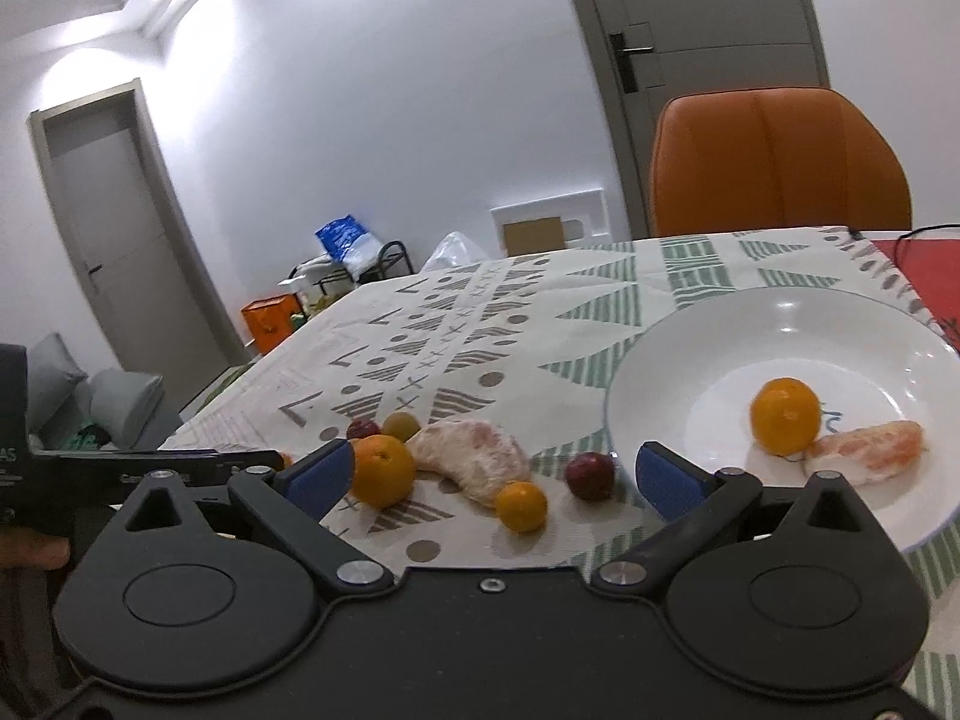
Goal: Organize fruits
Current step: 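Move both tools back from the plate to the fruit pile, then grasp a small tangerine with the right tool while the left tool grasps another tangerine, then place the tangerine in the white plate with the right tool while the left tool carries its tangerine, then lower the held tangerine into the white plate and open the left tool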
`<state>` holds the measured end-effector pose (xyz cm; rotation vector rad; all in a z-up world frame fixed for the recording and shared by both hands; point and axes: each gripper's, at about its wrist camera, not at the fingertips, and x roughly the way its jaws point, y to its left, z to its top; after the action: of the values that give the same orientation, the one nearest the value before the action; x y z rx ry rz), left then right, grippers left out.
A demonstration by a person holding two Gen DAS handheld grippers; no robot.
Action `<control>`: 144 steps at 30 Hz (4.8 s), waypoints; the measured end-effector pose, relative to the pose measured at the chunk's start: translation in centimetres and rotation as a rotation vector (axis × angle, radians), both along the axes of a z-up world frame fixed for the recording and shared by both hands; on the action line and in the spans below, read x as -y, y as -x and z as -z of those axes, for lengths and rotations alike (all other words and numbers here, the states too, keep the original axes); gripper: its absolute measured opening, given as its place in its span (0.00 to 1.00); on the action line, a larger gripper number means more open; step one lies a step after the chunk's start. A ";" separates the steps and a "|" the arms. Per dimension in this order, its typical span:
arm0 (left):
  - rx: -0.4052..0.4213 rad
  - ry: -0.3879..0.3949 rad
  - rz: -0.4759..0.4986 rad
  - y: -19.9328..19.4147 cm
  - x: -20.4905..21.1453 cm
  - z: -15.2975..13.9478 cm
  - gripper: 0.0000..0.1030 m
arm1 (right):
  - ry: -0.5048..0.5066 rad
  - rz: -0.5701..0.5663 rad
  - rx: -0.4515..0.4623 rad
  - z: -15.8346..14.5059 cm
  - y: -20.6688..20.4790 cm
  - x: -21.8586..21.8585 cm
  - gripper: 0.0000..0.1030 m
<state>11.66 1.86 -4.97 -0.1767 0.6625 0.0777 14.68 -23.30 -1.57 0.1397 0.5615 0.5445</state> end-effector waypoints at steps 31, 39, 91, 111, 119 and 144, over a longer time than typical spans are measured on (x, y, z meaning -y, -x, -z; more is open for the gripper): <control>-0.022 0.058 0.024 -1.5 -1.4 1.2 0.22 | 0.150 0.017 -0.047 2.4 -1.1 -3.1 0.44; 0.001 0.065 0.023 -0.9 -1.9 0.4 0.22 | 0.213 0.032 -0.019 3.1 -1.4 -4.2 0.32; 0.093 0.027 0.254 -3.2 7.9 -2.9 0.22 | 0.170 0.270 0.061 -0.1 0.6 6.7 0.55; 0.089 -0.002 0.367 -3.9 13.5 -3.1 0.22 | 0.254 0.299 0.167 -0.2 3.5 9.4 1.00; 0.097 -0.018 0.397 -4.3 15.2 -3.3 0.22 | 0.236 0.285 0.168 0.1 3.3 10.2 1.00; 0.088 -0.022 0.486 -7.1 19.5 -2.7 0.22 | 0.148 0.297 0.146 -0.8 3.5 11.8 1.00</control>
<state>18.76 -17.59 -2.27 0.0057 0.6011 -0.3872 11.19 -35.06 -0.75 0.0403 0.4268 0.2213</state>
